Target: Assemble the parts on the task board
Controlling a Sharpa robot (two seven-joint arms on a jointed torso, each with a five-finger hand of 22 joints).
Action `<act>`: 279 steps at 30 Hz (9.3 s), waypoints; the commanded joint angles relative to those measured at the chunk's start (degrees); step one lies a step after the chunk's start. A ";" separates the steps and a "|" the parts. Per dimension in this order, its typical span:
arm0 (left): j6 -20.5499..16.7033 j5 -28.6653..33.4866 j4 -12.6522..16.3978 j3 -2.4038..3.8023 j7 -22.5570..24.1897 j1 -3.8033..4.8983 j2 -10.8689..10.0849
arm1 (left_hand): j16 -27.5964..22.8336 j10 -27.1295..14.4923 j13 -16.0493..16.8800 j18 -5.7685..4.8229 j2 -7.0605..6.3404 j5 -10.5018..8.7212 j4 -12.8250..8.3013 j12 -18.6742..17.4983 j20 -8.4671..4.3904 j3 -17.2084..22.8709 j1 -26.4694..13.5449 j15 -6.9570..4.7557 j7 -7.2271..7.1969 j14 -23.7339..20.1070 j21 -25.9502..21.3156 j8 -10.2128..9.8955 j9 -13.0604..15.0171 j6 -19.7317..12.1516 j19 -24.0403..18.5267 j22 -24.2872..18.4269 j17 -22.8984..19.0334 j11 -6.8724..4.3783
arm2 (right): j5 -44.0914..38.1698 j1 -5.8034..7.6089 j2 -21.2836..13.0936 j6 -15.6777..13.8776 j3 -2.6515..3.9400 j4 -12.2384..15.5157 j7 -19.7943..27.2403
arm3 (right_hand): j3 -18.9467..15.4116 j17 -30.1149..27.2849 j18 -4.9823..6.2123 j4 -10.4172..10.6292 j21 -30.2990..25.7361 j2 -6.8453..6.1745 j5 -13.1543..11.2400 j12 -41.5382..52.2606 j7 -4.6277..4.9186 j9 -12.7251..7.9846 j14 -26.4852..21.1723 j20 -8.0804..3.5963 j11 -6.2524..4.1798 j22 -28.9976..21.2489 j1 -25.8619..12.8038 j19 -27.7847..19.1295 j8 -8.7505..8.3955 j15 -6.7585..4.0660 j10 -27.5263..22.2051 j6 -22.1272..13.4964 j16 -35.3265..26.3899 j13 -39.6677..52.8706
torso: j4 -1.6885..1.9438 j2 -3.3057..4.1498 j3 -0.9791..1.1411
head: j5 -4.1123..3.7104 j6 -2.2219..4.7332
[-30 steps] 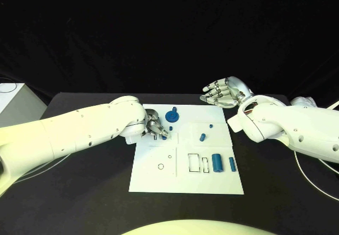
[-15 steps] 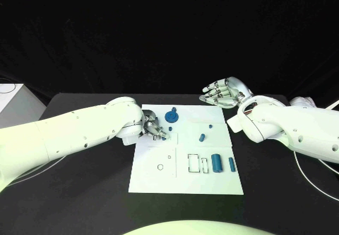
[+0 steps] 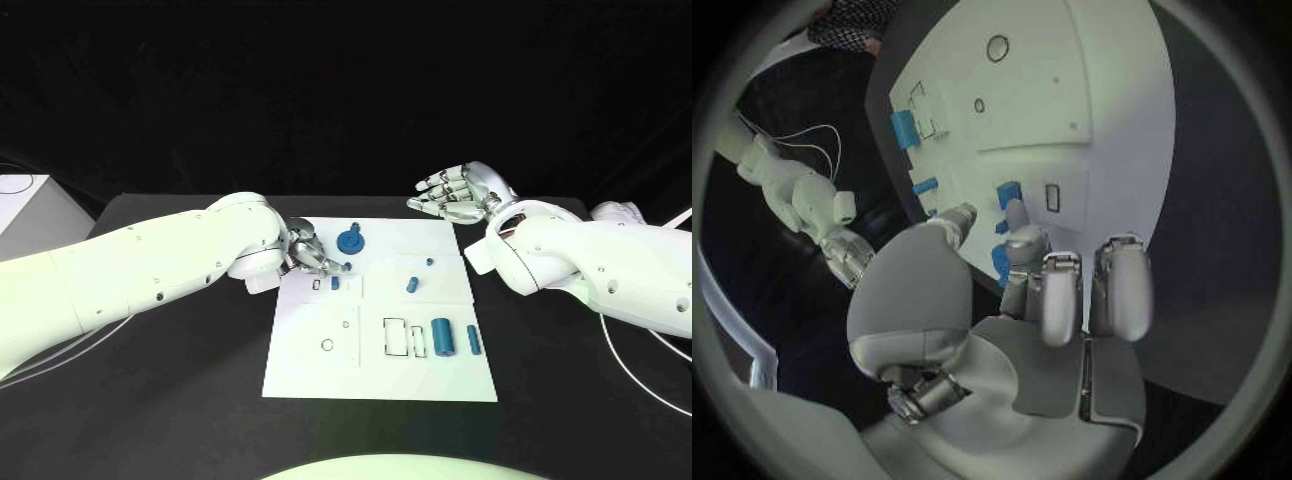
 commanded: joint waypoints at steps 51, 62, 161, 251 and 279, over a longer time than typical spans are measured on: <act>3.11 2.75 -20.23 1.98 5.36 1.16 7.27 | -4.75 -14.41 -15.30 0.95 4.51 0.84 0.06 -10.19 3.22 -4.22 9.08 3.55 4.72 2.55 -4.09 -6.27 -4.68 -8.53 -5.53 -6.83 6.83 4.22 | 1.82 -0.16 0.49 0.15 0.01 -0.45 2.46 | -0.55 -0.63 -0.32 -0.52 1.81 2.00 1.86 -1.03 2.53 -0.41 2.18 -0.04 0.31 0.90 2.20 5.51 -0.75 -0.73 0.47 0.07 1.31 0.00 | -0.37 1.00 0.03 | 0.53 1.06; 3.98 2.72 -21.20 1.55 5.40 1.15 7.99 | -4.29 -14.35 -15.38 0.82 4.71 0.74 -0.10 -9.93 3.30 -4.06 9.67 3.56 4.58 2.84 -3.76 -6.11 -4.98 -7.86 -5.06 -6.14 7.46 4.13 | 1.82 -0.16 0.56 0.34 0.01 -0.46 2.29 | -0.52 -0.66 -0.33 -0.51 1.78 2.02 1.97 -1.02 2.53 -0.41 2.18 -0.03 0.31 0.87 2.21 5.36 -0.74 -0.73 0.53 0.14 1.31 0.01 | -0.36 1.01 0.06 | 0.22 1.05; -9.14 -0.40 2.72 -2.27 2.66 -0.80 -4.08 | -1.10 -1.26 -6.93 -0.66 -0.20 9.77 -16.11 -1.22 -0.33 36.70 1.52 -0.81 -0.62 5.27 -0.37 9.29 4.52 -3.08 0.31 1.37 12.46 -0.79 | 2.02 -0.63 0.19 3.47 -0.14 -0.71 0.82 | 0.21 -1.51 -0.51 -0.42 1.36 2.14 5.23 -1.06 2.37 -0.56 1.19 -0.01 0.19 0.54 2.11 3.90 -0.78 -0.54 1.36 0.86 0.69 -0.02 | -0.01 0.21 0.26 | 1.34 -0.60; -2.35 -2.35 2.69 -3.68 -0.36 -1.48 -3.21 | -0.89 -0.25 -7.55 -1.02 -1.89 8.80 -12.28 -1.53 -1.18 30.91 -4.50 -1.63 -1.89 5.42 0.09 9.07 4.72 -1.26 1.48 2.84 12.90 -1.72 | 2.00 -0.76 0.01 4.66 -0.14 -0.78 -0.08 | 0.24 -1.81 -0.59 -0.39 1.31 1.84 5.42 -0.96 2.31 -0.59 0.64 -0.01 0.14 0.51 1.86 3.71 -0.75 -0.45 1.71 1.14 0.38 0.01 | -0.05 0.27 0.35 | 1.24 -1.53; -3.67 -2.31 0.85 -3.66 -0.30 -1.45 -2.34 | -0.91 -0.50 -7.67 -1.04 -1.17 8.10 -8.29 -1.54 -1.27 23.61 -6.36 -1.67 -1.88 5.42 -0.02 8.82 4.84 -0.55 1.56 2.91 12.88 -1.71 | 2.00 -0.76 -0.12 4.70 -0.14 -0.67 -0.03 | 0.27 -1.85 -0.60 -0.38 1.30 1.84 5.43 -0.94 2.29 -0.59 0.60 -0.01 0.12 0.50 1.81 3.64 -0.73 -0.45 1.81 1.21 0.36 0.02 | -0.02 0.24 0.34 | 1.02 -1.36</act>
